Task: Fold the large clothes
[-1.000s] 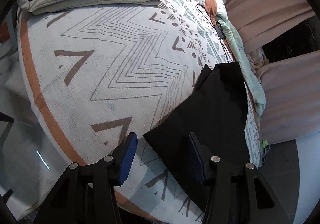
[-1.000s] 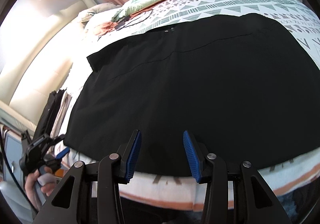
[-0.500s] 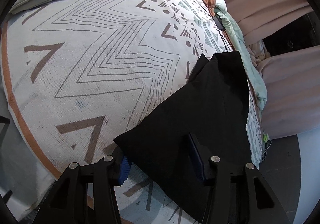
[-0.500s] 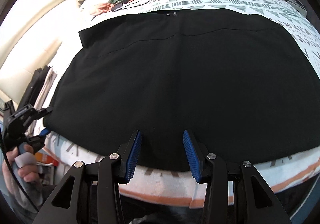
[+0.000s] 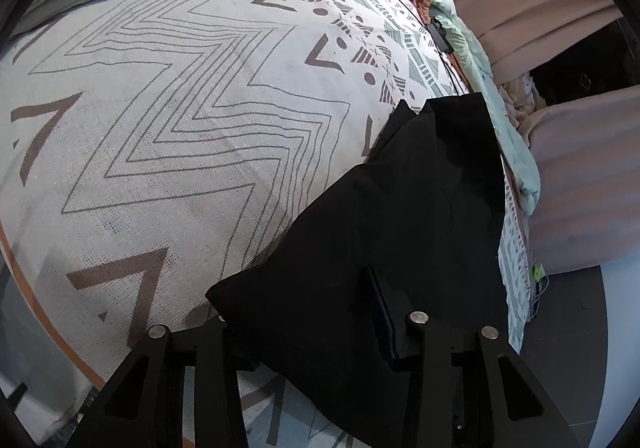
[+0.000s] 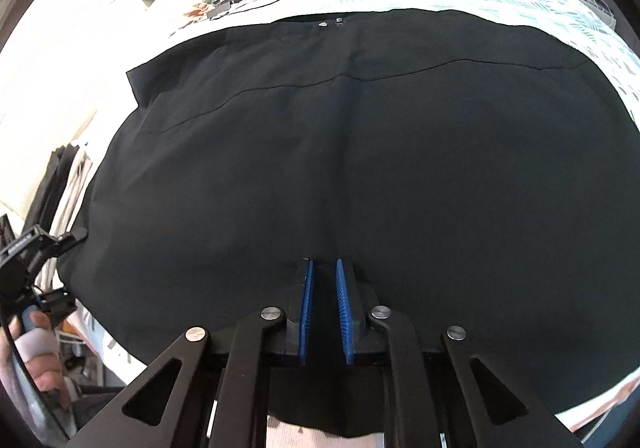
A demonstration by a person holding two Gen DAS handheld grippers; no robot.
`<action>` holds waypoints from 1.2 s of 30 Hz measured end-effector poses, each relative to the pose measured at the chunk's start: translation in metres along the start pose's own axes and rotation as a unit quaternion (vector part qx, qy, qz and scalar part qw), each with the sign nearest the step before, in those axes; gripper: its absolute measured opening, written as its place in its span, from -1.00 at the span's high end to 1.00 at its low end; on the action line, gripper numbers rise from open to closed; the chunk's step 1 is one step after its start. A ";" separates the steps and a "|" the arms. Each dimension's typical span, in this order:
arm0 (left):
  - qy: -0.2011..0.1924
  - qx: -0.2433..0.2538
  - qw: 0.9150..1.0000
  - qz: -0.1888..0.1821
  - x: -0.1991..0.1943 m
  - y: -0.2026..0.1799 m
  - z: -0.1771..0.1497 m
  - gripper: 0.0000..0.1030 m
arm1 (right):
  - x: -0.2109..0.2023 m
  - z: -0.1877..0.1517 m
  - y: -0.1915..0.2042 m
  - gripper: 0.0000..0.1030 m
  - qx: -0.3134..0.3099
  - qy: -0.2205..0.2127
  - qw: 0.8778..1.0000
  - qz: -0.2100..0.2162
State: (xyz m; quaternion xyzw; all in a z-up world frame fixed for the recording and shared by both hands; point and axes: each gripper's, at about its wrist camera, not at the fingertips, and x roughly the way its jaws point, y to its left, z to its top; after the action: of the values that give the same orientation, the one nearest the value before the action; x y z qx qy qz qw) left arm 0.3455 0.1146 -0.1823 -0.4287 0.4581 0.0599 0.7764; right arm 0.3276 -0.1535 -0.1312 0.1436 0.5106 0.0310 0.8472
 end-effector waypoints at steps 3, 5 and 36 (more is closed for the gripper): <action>0.002 -0.012 1.000 -0.025 -0.001 0.004 0.000 0.60 | 0.000 0.001 -0.002 0.75 0.005 -0.003 1.000 0.004; -0.004 -0.012 0.999 -0.034 -0.006 0.004 -0.001 0.66 | -0.002 0.001 -0.002 0.75 0.007 -0.005 1.000 0.006; -0.006 -0.049 0.994 -0.098 -0.041 0.019 -0.029 -0.38 | -0.020 -0.019 0.018 0.73 -0.032 0.013 0.999 0.021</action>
State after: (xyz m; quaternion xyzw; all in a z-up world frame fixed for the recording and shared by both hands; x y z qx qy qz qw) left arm 0.2936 0.1174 -0.1690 -0.5089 0.4059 0.0087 0.7590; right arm 0.3036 -0.1359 -0.1170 0.1269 0.5176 0.0671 0.8435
